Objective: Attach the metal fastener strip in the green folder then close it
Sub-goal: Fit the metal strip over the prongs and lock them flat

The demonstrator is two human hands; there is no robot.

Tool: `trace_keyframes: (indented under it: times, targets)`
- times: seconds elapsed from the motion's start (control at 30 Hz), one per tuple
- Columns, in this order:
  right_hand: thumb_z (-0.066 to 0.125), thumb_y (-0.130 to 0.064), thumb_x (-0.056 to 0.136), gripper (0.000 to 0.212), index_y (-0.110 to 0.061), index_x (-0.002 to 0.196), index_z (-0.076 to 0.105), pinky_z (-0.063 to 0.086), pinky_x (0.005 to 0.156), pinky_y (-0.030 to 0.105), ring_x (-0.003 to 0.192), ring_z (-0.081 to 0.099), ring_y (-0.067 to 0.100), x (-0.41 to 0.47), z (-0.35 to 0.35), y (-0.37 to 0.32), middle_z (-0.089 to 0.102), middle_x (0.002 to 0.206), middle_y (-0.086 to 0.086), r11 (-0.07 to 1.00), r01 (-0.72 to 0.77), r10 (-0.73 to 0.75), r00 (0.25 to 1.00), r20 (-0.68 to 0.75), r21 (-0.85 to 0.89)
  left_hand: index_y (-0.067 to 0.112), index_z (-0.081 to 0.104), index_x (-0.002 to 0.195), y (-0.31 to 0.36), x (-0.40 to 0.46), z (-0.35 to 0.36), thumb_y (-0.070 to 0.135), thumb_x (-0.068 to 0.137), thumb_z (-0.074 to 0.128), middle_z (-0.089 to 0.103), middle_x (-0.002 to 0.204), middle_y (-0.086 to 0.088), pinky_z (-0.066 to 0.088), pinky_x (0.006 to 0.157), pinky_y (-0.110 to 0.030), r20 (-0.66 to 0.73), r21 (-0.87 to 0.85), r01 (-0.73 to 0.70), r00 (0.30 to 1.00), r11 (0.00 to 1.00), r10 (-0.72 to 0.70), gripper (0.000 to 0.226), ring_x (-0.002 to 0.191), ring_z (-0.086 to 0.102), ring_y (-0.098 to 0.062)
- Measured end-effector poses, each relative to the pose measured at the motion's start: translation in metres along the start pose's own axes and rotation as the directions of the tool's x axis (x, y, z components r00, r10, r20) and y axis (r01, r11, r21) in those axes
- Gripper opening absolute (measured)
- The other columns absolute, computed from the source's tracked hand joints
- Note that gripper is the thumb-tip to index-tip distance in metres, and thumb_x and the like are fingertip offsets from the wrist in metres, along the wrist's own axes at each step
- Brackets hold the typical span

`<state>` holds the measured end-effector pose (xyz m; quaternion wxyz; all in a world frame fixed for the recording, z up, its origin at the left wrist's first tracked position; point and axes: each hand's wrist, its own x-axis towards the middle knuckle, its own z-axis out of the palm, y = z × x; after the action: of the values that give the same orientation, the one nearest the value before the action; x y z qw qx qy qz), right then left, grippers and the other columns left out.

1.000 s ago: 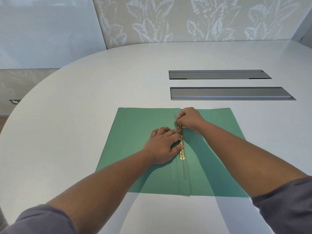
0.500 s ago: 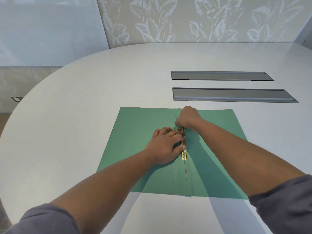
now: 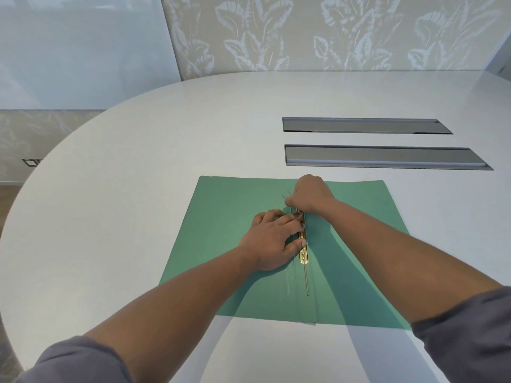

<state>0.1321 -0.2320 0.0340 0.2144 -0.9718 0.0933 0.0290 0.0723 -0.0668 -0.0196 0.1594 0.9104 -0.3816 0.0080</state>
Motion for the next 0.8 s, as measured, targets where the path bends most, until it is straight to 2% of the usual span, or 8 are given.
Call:
trace_keyframes:
  times: [0.1, 0.2, 0.3, 0.4, 0.47, 0.53, 0.67, 0.8]
  targets:
    - [0.074, -0.019, 0.065, 0.021, 0.001, 0.070, 0.070, 0.054, 0.057, 0.037, 0.062, 0.058, 0.019, 0.001, -0.001, 0.011, 0.070, 0.069, 0.014, 0.991, 0.045, -0.043, 0.999, -0.022, 0.128, 0.035, 0.053, 0.134, 0.000, 0.000, 0.000, 0.062, 0.098, 0.032, 0.044, 0.154, 0.013, 0.021, 0.112, -0.048, -0.004, -0.008, 0.000, 1.000, 1.000, 0.000, 0.050, 0.138, 0.030, -0.024]
    - [0.074, -0.010, 0.066, 0.011, -0.003, 0.074, 0.071, 0.050, 0.060, 0.031, 0.065, 0.060, 0.015, 0.003, -0.004, 0.021, 0.069, 0.067, 0.000, 0.954, 0.020, -0.032, 0.999, 0.036, 0.298, 0.036, 0.052, 0.135, 0.000, 0.000, 0.001, 0.062, 0.098, 0.034, 0.042, 0.155, 0.013, 0.021, 0.112, -0.048, -0.008, -0.009, -0.003, 1.000, 1.000, 0.003, 0.049, 0.138, 0.031, -0.024]
    - [0.071, 0.002, 0.068, 0.012, 0.003, 0.081, 0.070, 0.053, 0.064, 0.037, 0.066, 0.058, 0.019, 0.005, -0.005, 0.024, 0.065, 0.066, 0.000, 0.914, -0.023, -0.027, 0.993, 0.119, 0.405, 0.037, 0.053, 0.134, 0.000, 0.000, 0.002, 0.061, 0.098, 0.035, 0.042, 0.155, 0.014, 0.022, 0.112, -0.048, -0.013, -0.002, -0.003, 1.000, 1.000, 0.003, 0.046, 0.138, 0.032, -0.023]
    - [0.072, 0.009, 0.069, 0.016, 0.004, 0.084, 0.072, 0.060, 0.078, 0.044, 0.070, 0.063, 0.017, 0.004, -0.006, 0.023, 0.068, 0.070, -0.002, 0.909, -0.020, -0.043, 0.989, 0.143, 0.415, 0.037, 0.053, 0.133, -0.001, 0.000, 0.002, 0.061, 0.098, 0.035, 0.043, 0.155, 0.014, 0.022, 0.112, -0.047, -0.017, 0.006, -0.002, 1.000, 1.000, 0.002, 0.046, 0.137, 0.032, -0.023]
    - [0.074, 0.011, 0.069, 0.018, 0.003, 0.084, 0.072, 0.060, 0.080, 0.045, 0.073, 0.064, 0.019, 0.004, -0.007, 0.023, 0.068, 0.072, -0.001, 0.916, -0.022, -0.038, 0.989, 0.143, 0.401, 0.037, 0.053, 0.133, -0.001, 0.000, 0.002, 0.062, 0.098, 0.034, 0.044, 0.155, 0.014, 0.022, 0.112, -0.047, -0.019, 0.008, -0.005, 1.000, 1.000, 0.005, 0.047, 0.137, 0.032, -0.023]
    - [0.074, 0.011, 0.069, 0.018, 0.003, 0.084, 0.072, 0.060, 0.078, 0.044, 0.072, 0.063, 0.018, 0.004, -0.008, 0.020, 0.067, 0.071, -0.002, 0.931, -0.014, -0.039, 0.990, 0.138, 0.364, 0.037, 0.053, 0.133, -0.001, 0.000, 0.002, 0.062, 0.098, 0.035, 0.044, 0.154, 0.014, 0.022, 0.111, -0.048, -0.018, 0.005, -0.003, 1.000, 1.000, 0.003, 0.047, 0.138, 0.032, -0.023]
    - [0.065, 0.012, 0.070, 0.023, -0.005, 0.084, 0.072, 0.056, 0.064, 0.035, 0.063, 0.057, 0.016, 0.003, -0.011, 0.013, 0.060, 0.067, -0.006, 0.969, 0.038, -0.073, 0.988, 0.136, 0.242, 0.037, 0.054, 0.132, 0.000, 0.000, 0.002, 0.061, 0.098, 0.035, 0.045, 0.153, 0.014, 0.023, 0.111, -0.047, -0.018, 0.003, 0.002, 1.000, 1.000, -0.001, 0.046, 0.138, 0.033, -0.023]
    - [0.064, 0.015, 0.078, 0.020, 0.001, 0.091, 0.069, 0.061, 0.072, 0.038, 0.070, 0.060, 0.019, 0.005, -0.013, 0.025, 0.060, 0.075, 0.003, 0.944, -0.007, -0.058, 0.981, 0.187, 0.330, 0.038, 0.052, 0.132, 0.000, 0.000, 0.002, 0.062, 0.098, 0.034, 0.041, 0.156, 0.015, 0.022, 0.112, -0.048, -0.009, 0.001, 0.009, 1.000, 1.000, -0.009, 0.046, 0.139, 0.032, -0.024]
